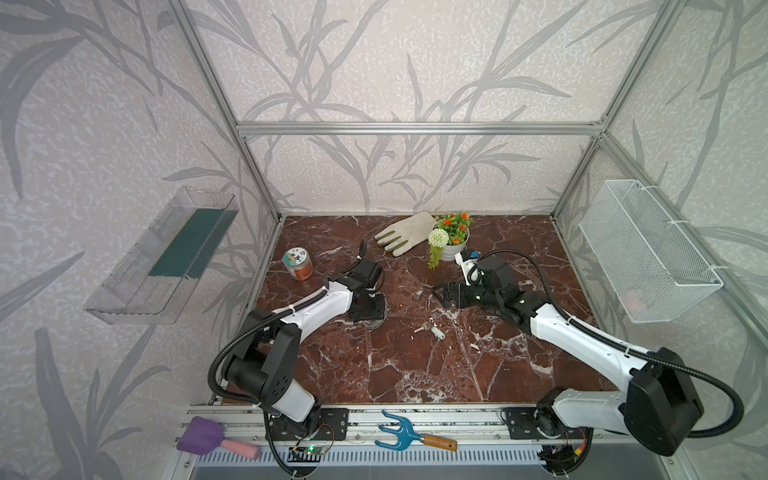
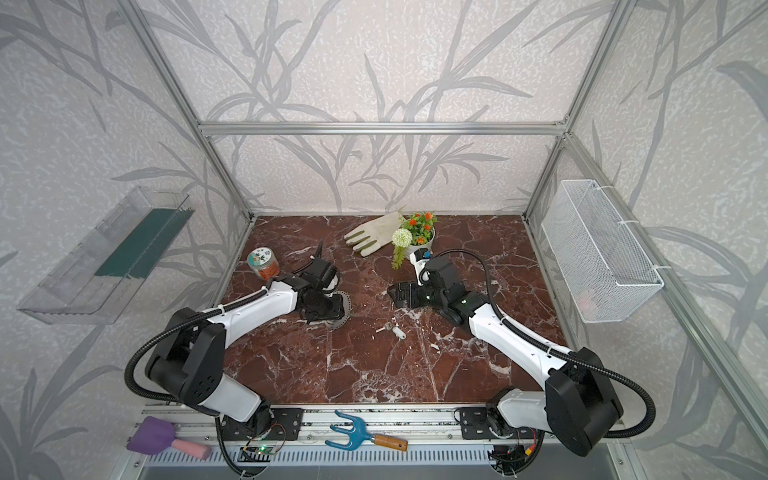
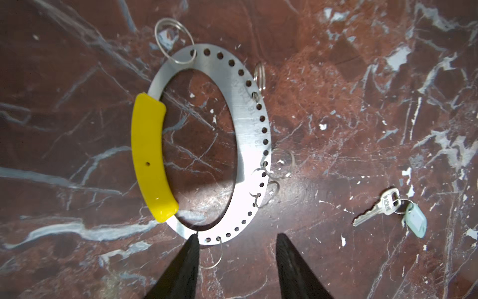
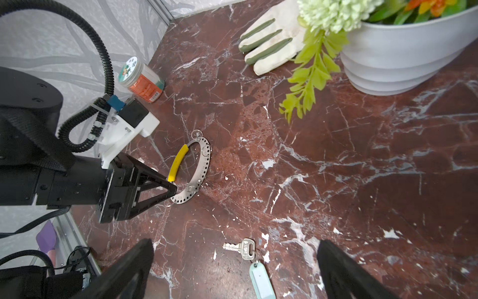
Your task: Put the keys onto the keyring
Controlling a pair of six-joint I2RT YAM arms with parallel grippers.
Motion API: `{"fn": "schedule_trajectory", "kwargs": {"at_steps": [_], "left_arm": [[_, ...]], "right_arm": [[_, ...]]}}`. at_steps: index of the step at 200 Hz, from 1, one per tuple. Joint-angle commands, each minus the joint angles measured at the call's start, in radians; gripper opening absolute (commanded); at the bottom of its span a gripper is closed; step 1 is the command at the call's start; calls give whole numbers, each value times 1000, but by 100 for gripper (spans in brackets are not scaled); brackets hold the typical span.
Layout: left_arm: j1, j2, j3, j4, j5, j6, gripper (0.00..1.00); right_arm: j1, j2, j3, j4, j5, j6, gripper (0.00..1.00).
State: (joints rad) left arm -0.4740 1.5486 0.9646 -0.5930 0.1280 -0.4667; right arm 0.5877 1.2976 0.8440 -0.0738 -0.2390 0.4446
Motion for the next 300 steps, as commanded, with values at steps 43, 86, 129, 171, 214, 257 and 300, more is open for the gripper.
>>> {"fn": "schedule_trajectory", "kwargs": {"at_steps": [43, 86, 129, 171, 214, 257, 300], "left_arm": [[-39, -34, -35, -119, -143, -199, 47], [-27, -94, -74, -123, -139, -451, 40], [17, -98, -126, -55, -19, -635, 35], [75, -113, -213, 47, 53, -729, 30], [100, -107, -219, 90, 74, -741, 31], [103, -91, -233, 146, 102, -754, 31], [103, -64, -245, 186, 132, -768, 30]], "right_arm": [[15, -10, 29, 22, -8, -6, 99], [15, -15, 18, 24, -6, -7, 99], [15, -8, 20, 29, -12, -9, 99], [15, -15, 10, 31, -5, -12, 99], [17, -18, 5, 31, -3, -12, 99], [15, -16, 6, 30, 0, -15, 99], [16, -15, 3, 28, 2, -17, 99]]}}
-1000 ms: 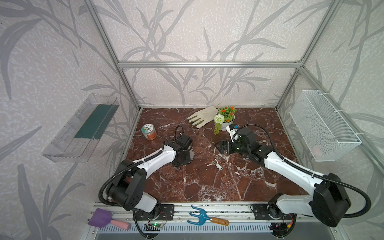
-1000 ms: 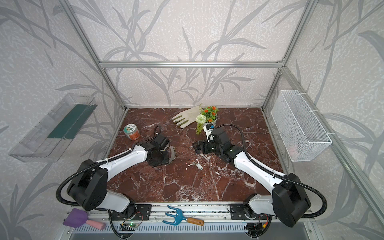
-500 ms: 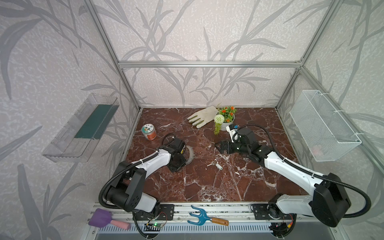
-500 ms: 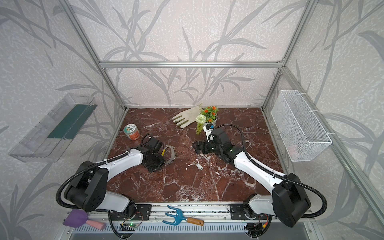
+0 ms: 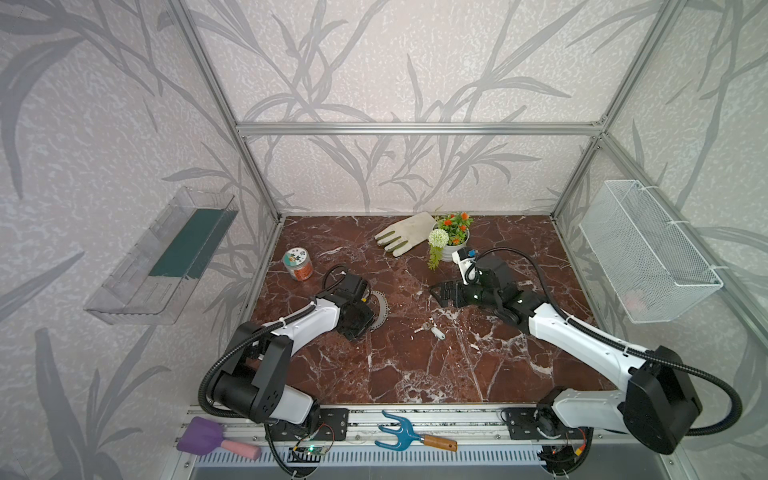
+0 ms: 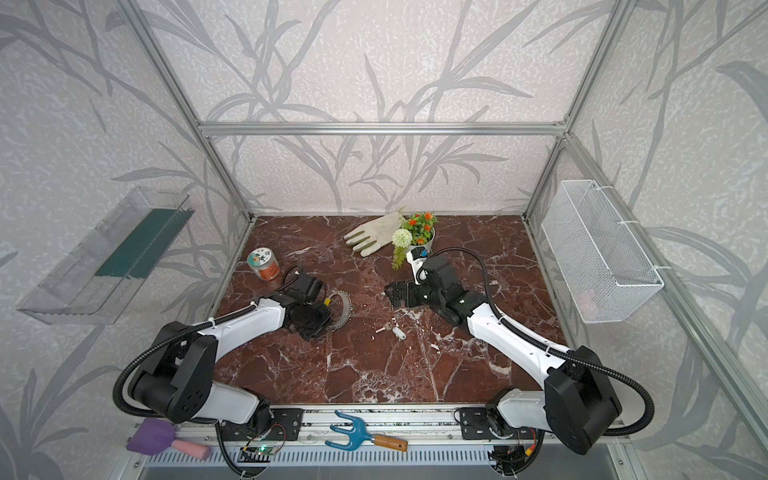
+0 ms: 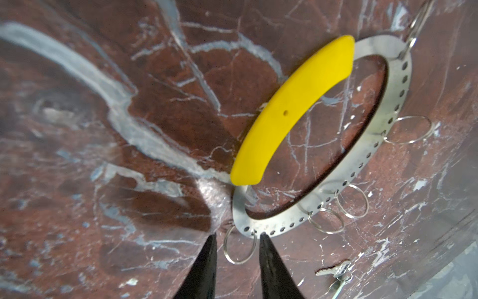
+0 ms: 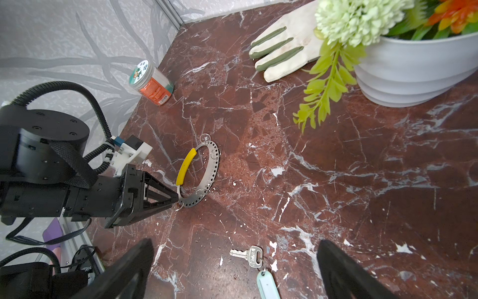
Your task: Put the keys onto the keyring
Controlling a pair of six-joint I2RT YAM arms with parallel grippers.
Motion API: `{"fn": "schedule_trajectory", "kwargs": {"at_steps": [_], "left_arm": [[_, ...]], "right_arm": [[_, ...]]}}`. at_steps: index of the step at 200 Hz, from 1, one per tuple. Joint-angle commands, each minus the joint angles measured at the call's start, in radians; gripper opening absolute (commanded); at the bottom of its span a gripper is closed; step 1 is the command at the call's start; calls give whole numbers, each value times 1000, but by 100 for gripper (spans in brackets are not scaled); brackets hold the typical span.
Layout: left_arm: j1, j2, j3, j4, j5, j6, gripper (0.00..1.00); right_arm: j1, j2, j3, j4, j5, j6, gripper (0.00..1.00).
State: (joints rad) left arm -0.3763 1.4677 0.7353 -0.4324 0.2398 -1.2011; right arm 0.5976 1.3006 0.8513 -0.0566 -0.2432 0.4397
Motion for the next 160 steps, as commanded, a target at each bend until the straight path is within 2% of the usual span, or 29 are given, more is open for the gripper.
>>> {"fn": "schedule_trajectory", "kwargs": {"at_steps": [1, 89, 111, 129, 160], "left_arm": [[5, 17, -15, 25, 21, -34, 30], [7, 37, -40, 36, 13, -68, 26], [11, 40, -28, 30, 0, -58, 17], [11, 33, -5, -1, -15, -37, 4], [11, -11, 37, -85, -67, 9, 0]], "right_arm": [[7, -18, -4, 10, 7, -12, 99], [6, -26, -9, 8, 4, -6, 99], [8, -32, -13, 6, 7, -6, 99], [10, -37, -14, 4, 8, -4, 99], [13, -45, -15, -1, 13, -6, 99]]}}
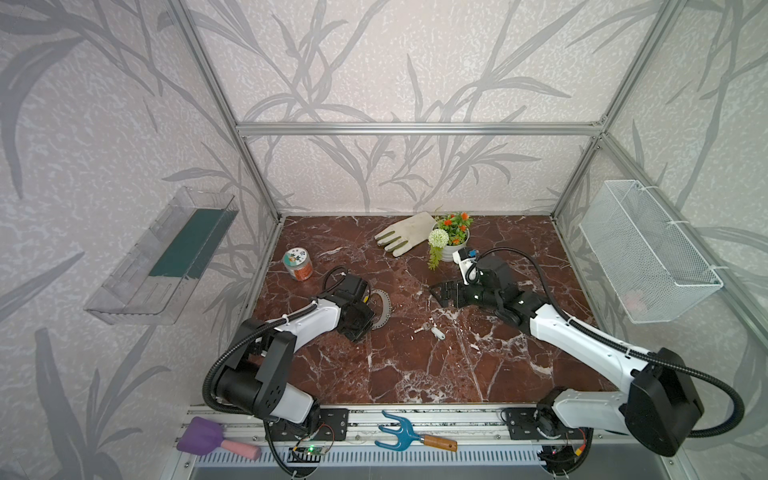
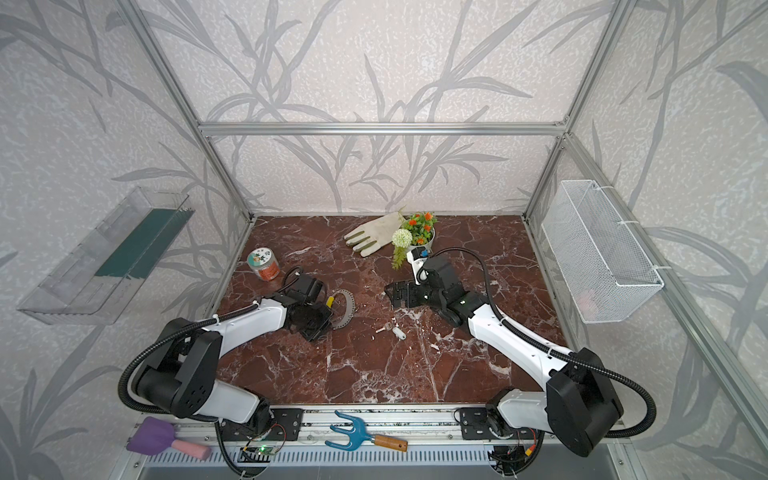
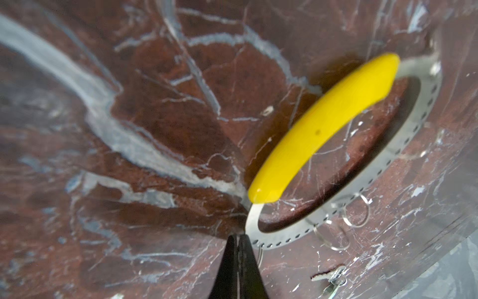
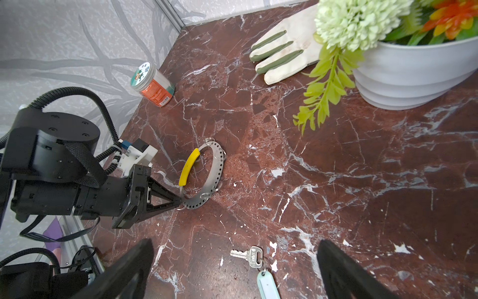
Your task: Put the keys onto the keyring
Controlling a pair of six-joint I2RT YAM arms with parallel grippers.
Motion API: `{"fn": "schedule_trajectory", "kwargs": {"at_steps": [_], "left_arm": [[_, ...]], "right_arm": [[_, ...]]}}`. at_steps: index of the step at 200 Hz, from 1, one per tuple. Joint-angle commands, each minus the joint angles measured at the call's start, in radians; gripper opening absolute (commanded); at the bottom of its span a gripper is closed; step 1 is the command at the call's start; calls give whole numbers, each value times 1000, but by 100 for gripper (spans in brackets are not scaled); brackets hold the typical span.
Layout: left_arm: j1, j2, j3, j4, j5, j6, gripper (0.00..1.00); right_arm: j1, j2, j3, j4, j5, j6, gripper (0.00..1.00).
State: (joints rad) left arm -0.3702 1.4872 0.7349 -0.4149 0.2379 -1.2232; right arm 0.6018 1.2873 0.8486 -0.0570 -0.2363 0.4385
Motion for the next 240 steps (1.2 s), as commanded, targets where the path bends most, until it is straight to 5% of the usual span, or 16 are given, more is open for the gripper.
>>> {"fn": "schedule_trajectory", "kwargs": {"at_steps": [1, 46, 114, 240], "left_arm": [[5, -33, 39, -104, -67, 33, 0], [4, -117, 130, -198, -126, 149, 0], [-5, -234, 283, -241, -158, 486, 0], [-15, -330, 467, -106, 105, 972, 0]], "right_arm": [[9, -31, -13, 0, 7, -4, 99], [10, -30, -2, -3, 9, -7, 99], [11, -29, 51, -21, 7, -26, 99], [14, -63, 173, -22, -36, -31, 99]]}}
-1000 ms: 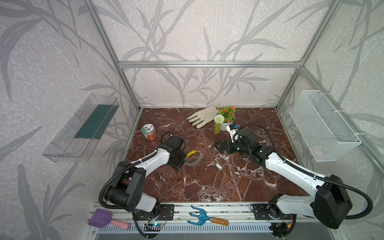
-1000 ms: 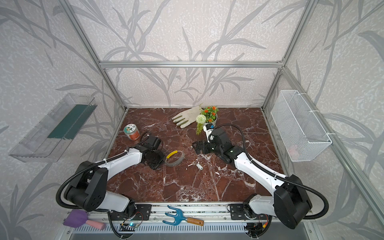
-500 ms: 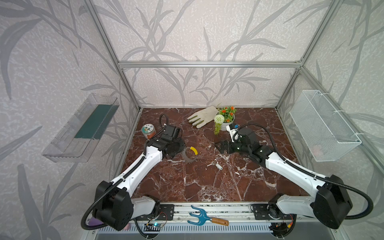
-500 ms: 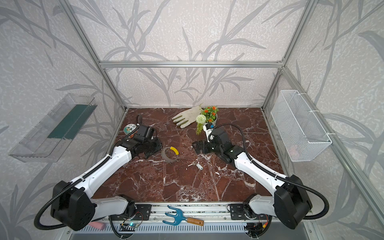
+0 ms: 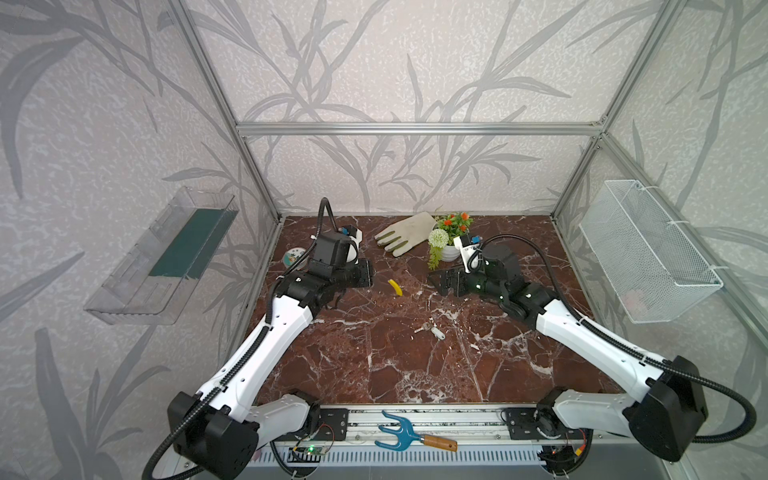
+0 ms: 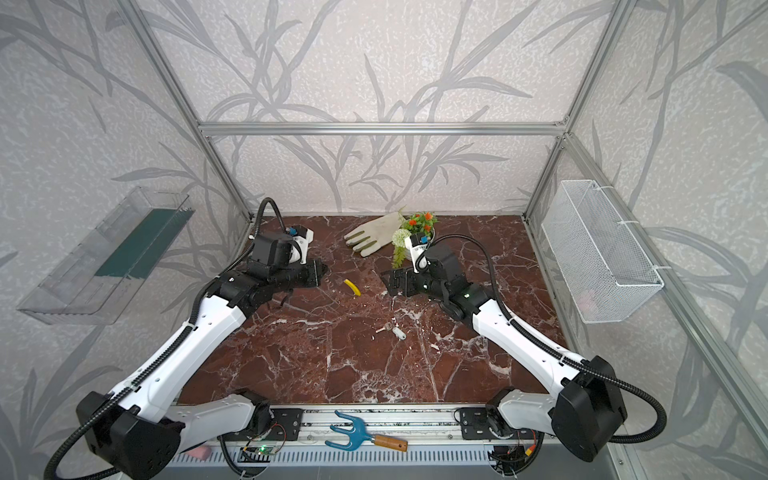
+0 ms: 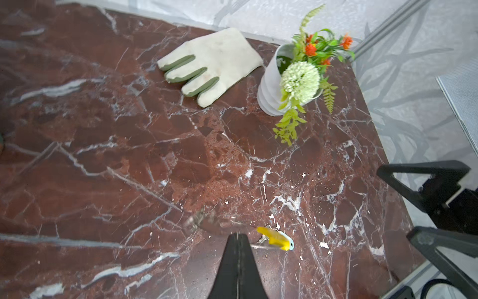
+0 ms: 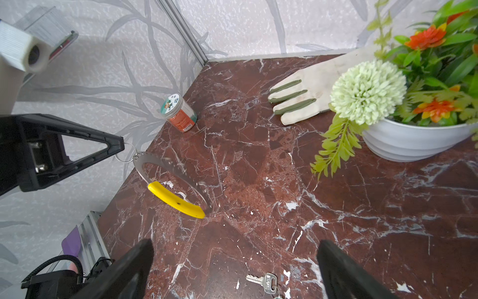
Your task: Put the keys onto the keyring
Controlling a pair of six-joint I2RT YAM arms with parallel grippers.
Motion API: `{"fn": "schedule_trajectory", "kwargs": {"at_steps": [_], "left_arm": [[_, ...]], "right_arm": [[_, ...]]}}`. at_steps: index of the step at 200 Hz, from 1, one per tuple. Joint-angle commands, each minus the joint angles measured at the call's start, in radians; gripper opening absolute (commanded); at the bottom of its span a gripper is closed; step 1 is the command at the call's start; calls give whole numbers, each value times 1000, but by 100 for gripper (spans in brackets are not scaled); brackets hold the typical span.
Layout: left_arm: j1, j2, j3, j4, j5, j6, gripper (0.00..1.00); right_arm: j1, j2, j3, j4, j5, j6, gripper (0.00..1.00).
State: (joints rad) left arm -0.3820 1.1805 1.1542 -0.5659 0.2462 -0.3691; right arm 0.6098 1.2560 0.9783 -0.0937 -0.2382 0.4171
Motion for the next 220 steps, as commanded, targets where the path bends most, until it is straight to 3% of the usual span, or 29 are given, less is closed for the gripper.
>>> {"fn": "schedule_trajectory", "kwargs": {"at_steps": [1, 11, 38, 69, 129, 197, 220], "left_arm": [[-3, -24, 48, 47, 99, 119, 0], [-3, -24, 53, 62, 136, 129, 0], [-6, -18, 72, 83, 218, 140, 0], [-15, 2, 117, 53, 282, 170, 0], [-31, 24, 172, -3, 339, 183, 0], [-47, 30, 208, -46, 344, 186, 0], [-51, 35, 215, -52, 346, 183, 0]], "right_arm": [[7, -32, 44, 16, -37, -10, 99], [6, -32, 54, 20, -69, -13, 100], [6, -25, 84, 35, -164, -15, 83], [13, -4, 125, 43, -285, -64, 71], [41, 103, 249, -39, -340, -186, 62], [55, 196, 311, -47, -457, -224, 43], [64, 202, 309, -39, -456, -230, 42]]}}
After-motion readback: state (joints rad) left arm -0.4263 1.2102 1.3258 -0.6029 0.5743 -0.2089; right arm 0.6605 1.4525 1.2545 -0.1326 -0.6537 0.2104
